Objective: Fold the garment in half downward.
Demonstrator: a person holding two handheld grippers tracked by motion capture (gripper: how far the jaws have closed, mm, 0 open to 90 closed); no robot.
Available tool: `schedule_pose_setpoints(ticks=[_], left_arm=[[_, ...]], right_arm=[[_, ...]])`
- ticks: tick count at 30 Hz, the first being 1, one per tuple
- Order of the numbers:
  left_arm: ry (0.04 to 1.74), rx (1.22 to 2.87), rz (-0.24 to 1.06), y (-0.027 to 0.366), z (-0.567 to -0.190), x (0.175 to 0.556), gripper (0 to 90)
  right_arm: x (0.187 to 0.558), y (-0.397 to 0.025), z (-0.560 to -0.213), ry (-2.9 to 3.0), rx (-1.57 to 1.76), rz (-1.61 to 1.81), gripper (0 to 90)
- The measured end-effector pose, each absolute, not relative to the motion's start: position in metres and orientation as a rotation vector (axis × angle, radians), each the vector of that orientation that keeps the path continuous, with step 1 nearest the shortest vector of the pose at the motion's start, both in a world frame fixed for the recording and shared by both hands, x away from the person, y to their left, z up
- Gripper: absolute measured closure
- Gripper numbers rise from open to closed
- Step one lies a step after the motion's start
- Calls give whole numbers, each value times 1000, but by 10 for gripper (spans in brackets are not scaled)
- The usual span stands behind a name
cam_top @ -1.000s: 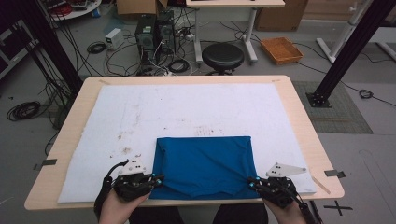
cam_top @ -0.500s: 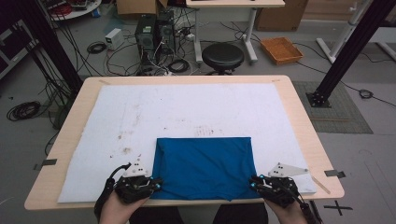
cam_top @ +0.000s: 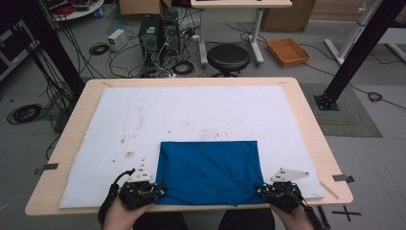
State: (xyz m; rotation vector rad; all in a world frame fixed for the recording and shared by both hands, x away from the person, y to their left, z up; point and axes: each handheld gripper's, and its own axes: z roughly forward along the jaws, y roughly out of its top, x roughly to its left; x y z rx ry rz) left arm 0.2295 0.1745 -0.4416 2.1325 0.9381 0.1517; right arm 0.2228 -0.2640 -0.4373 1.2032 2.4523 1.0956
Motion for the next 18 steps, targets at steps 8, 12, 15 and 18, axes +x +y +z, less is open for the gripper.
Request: schedule_pose_setpoints(ticks=[8, 12, 15, 18], left_arm=[[942, 2124, 153, 175, -442, 229, 825], [948, 2117, 152, 175, -442, 227, 826], [953, 2114, 138, 176, -442, 226, 826], [961, 2075, 123, 176, -439, 227, 762]], right_arm=[[223, -267, -434, 2408, 1281, 1207, 735], [224, -260, -440, 2467, 1230, 1121, 900], [222, -263, -436, 2455, 1213, 1108, 899], [222, -268, -433, 2431, 1225, 1138, 830]])
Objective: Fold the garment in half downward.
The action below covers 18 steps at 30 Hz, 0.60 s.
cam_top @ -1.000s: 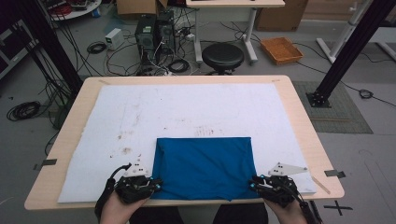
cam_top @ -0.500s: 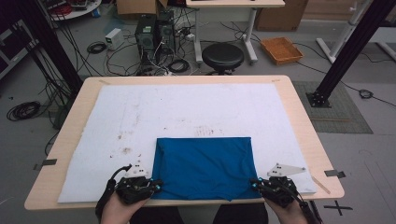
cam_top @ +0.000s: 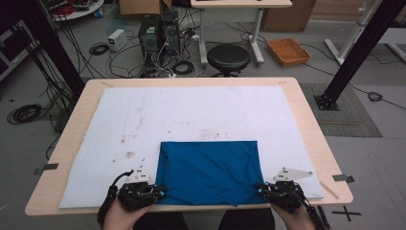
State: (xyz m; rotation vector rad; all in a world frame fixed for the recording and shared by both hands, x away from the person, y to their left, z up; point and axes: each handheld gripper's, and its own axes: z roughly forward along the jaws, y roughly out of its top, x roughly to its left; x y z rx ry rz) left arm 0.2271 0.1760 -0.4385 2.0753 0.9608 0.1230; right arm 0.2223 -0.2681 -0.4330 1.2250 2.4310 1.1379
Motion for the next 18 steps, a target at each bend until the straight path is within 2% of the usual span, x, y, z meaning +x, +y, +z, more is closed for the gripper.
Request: schedule_pose_setpoints(ticks=[1, 3, 6, 10, 13, 15, 18], left_arm=[[967, 2062, 132, 176, -435, 229, 711], [973, 2028, 171, 175, -427, 238, 689], [1011, 1979, 210, 175, -418, 257, 615], [1074, 1934, 198, 171, -418, 290, 583], [1105, 1947, 174, 165, -426, 305, 592], [1102, 1976, 169, 163, -431, 307, 688], [1117, 1989, 158, 164, -438, 304, 760]], right_arm=[[224, -270, -431, 2415, 1224, 1154, 814], [230, -272, -422, 2371, 1230, 1177, 746], [244, -272, -412, 2321, 1227, 1188, 709], [273, -270, -406, 2274, 1274, 1193, 650], [295, -267, -412, 2274, 1322, 1178, 650], [305, -264, -420, 2294, 1355, 1176, 675], [312, -258, -432, 2347, 1343, 1116, 842]])
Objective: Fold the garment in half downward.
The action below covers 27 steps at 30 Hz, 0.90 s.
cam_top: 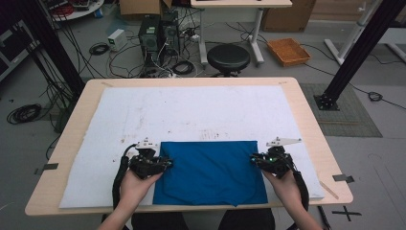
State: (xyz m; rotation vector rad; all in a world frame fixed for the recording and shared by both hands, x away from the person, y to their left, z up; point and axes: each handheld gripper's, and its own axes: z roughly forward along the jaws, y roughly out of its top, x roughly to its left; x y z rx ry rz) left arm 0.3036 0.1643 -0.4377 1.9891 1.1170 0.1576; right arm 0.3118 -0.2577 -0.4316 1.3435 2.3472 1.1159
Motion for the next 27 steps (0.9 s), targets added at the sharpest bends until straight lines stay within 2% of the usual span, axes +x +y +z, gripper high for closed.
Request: schedule_pose_setpoints(ticks=[2, 4, 6, 8, 14, 18, 23, 26, 27], left_arm=[[1126, 1992, 156, 167, -440, 301, 773], [1137, 1988, 155, 171, -441, 299, 771], [1147, 1986, 165, 174, -440, 299, 725], [1162, 1964, 175, 176, -438, 299, 639], [1143, 1911, 283, 180, -422, 315, 550], [1136, 1894, 348, 179, -420, 335, 505], [1169, 1930, 399, 175, -430, 359, 495], [1206, 1986, 366, 174, -440, 366, 518], [1201, 2012, 354, 174, -442, 366, 566]], right_arm=[[312, -257, -435, 2353, 1324, 1083, 900], [312, -258, -437, 2356, 1315, 1062, 900], [312, -260, -435, 2353, 1315, 1067, 897], [312, -263, -431, 2322, 1318, 1086, 826], [331, -271, -420, 2223, 1374, 1108, 617], [352, -272, -423, 2172, 1420, 1105, 571], [369, -267, -433, 2191, 1423, 1064, 592], [374, -264, -439, 2257, 1414, 1044, 691], [374, -264, -441, 2268, 1413, 1035, 729]])
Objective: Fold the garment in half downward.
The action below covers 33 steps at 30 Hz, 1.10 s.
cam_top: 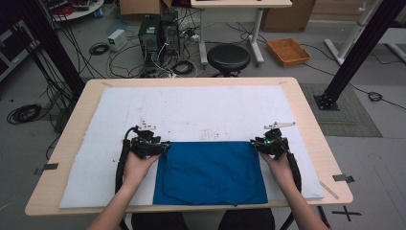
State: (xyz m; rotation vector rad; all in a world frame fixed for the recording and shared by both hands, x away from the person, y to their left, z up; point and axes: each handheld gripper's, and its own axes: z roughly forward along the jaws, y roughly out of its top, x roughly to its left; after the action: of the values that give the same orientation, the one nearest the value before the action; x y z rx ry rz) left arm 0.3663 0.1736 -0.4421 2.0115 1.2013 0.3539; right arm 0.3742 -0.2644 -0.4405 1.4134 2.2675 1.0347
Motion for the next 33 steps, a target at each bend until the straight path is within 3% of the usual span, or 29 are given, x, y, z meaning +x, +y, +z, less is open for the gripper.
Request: schedule_pose_setpoints(ticks=[4, 7, 14, 29, 33], left_arm=[[1168, 2025, 389, 174, -445, 363, 766], [1149, 2028, 391, 173, -445, 361, 835], [1109, 2019, 437, 173, -442, 366, 849], [1128, 1971, 470, 168, -439, 410, 846], [1135, 1960, 473, 167, -439, 411, 810]], right_arm=[[373, -269, -443, 2287, 1391, 1057, 838], [371, -270, -442, 2283, 1371, 1051, 858], [378, -271, -434, 2276, 1319, 1058, 863], [430, -274, -431, 2259, 1323, 1050, 862], [431, -275, -432, 2229, 1329, 1057, 783]])
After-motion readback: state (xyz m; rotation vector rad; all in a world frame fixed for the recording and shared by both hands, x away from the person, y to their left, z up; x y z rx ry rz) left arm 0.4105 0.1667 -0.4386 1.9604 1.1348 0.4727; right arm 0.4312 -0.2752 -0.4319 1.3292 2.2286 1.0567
